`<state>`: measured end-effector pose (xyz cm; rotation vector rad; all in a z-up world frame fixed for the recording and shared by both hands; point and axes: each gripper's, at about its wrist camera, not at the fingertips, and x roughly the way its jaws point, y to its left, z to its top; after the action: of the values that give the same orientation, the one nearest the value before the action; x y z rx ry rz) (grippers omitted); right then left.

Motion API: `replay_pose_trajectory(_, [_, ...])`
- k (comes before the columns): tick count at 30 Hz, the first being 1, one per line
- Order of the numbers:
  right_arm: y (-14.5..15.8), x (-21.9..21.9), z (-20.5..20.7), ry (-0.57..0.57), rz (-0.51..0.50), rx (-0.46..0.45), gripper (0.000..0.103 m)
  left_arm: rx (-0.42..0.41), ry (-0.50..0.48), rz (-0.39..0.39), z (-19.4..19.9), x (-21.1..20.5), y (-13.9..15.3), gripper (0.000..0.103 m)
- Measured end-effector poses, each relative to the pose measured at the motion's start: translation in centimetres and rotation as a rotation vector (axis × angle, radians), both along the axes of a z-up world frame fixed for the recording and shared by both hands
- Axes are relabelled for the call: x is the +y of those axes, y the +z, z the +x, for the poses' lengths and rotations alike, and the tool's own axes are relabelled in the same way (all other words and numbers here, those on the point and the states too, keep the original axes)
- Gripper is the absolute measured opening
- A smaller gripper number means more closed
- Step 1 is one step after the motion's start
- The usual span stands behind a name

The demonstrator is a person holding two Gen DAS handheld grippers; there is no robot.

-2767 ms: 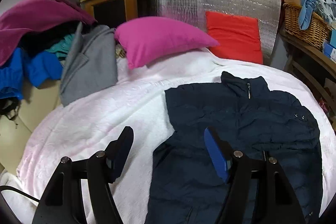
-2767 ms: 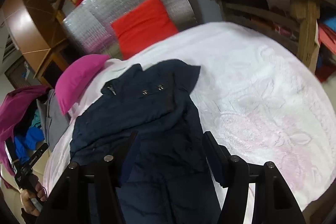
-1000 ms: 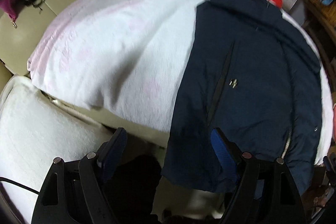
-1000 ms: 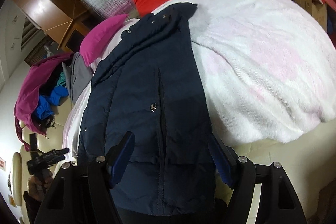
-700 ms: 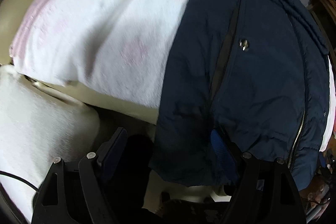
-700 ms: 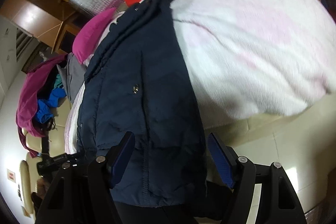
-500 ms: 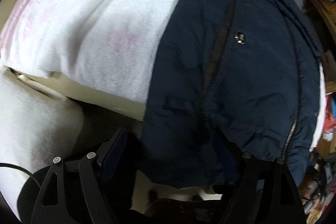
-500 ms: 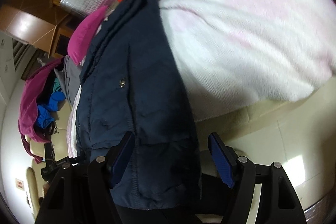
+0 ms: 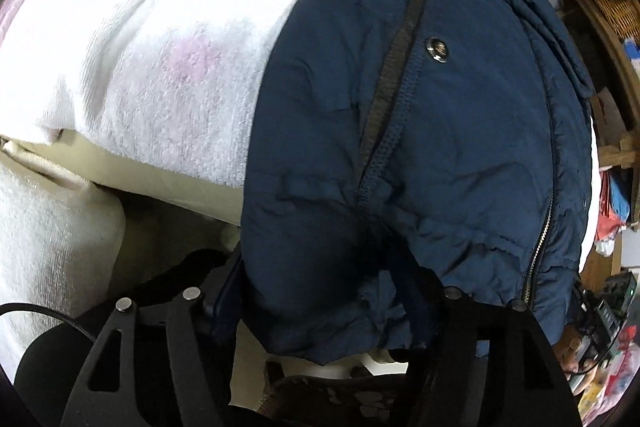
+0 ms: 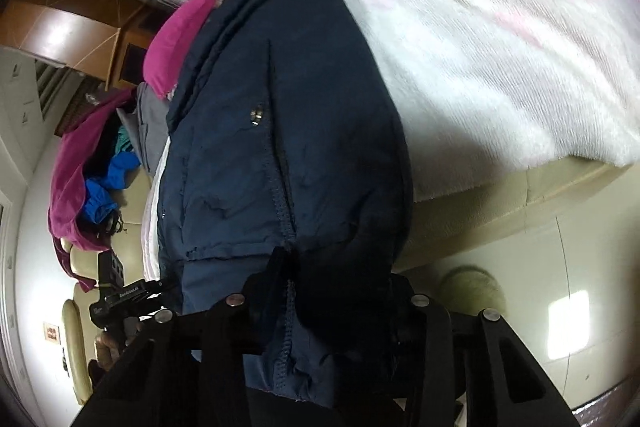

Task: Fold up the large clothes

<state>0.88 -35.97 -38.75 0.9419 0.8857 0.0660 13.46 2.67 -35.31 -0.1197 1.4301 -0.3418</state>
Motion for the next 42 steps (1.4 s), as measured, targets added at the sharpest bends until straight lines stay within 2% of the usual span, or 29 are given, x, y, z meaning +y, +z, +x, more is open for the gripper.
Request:
replay_pose_trajectory(1, [-0.2, -0.2, 0.0, -0.012, 0.012, 0.022, 0.057, -0.011, -0.002, -0.007, -0.2, -0.1, 0.1, 0.07])
replay_pose_trajectory(2, [-0.3, -0.3, 0.2, -0.02, 0.03, 0.044, 0.061, -0.027, -0.002, -0.022, -0.4, -0.1, 0.2, 0.069])
replay_pose_trajectory(4, [-0.2, 0.0, 0.8, -0.023, 0.032, 0.049, 0.062, -0.043, -0.009, -0.049, -0.7, -0.1, 0.5, 0.068])
replay_pose_trajectory(6, [0.2, 0.7, 1.4, -0.004, -0.01, 0.055, 0.062, -0.053, -0.02, -0.062, -0.8, -0.3, 0.7, 0.051])
replay_pose_trajectory(7, [0.4, 1.1, 1.8, 0.009, -0.038, 0.064, 0.057, -0.061, -0.025, -0.061, -0.9, -0.3, 0.8, 0.039])
replay_pose_trajectory(8, [0.7, 1.6, 2.3, 0.016, -0.076, 0.071, 0.051, -0.076, -0.032, -0.065, -1.1, -0.5, 1.0, 0.031])
replay_pose_trajectory(10, [1.3, 2.1, 2.5, 0.017, -0.145, 0.085, 0.03, -0.111, -0.047, -0.089, -1.4, -1.0, 1.5, 0.024])
replay_pose_trajectory(11, [1.8, 2.3, 2.6, 0.018, -0.182, 0.09, 0.027, -0.132, -0.053, -0.103, -1.6, -1.0, 1.9, 0.019])
replay_pose_trajectory(14, [4.1, 3.1, 2.6, 0.032, -0.313, 0.091, 0.02, -0.17, -0.059, -0.159, -1.8, -0.5, 2.8, 0.016])
replay_pose_trajectory(18, [8.0, 3.8, 2.3, 0.03, -0.388, 0.007, 0.018, -0.234, -0.065, -0.245, -1.8, 0.9, 6.3, 0.015])
replay_pose_trajectory(21, [11.8, 3.7, 2.2, 0.016, -0.395, -0.097, 0.017, -0.298, -0.074, -0.32, -2.0, 1.3, 9.6, 0.014])
replay_pose_trajectory(27, [16.7, 2.8, 3.6, -0.038, -0.389, -0.226, 0.017, -0.383, -0.078, -0.396, 0.2, 0.5, 14.6, 0.014])
replay_pose_trajectory(28, [17.0, 2.4, 3.5, -0.046, -0.386, -0.239, 0.016, -0.391, -0.077, -0.401, 0.6, 0.3, 14.7, 0.014])
replay_pose_trajectory(34, [20.2, 0.3, 6.5, -0.126, -0.395, -0.318, 0.016, -0.45, -0.051, -0.417, 6.0, -1.3, 18.3, 0.014])
replay_pose_trajectory(42, [23.8, -3.8, 14.1, -0.201, -0.411, -0.388, 0.016, -0.51, 0.062, -0.443, 14.9, -4.8, 19.4, 0.013])
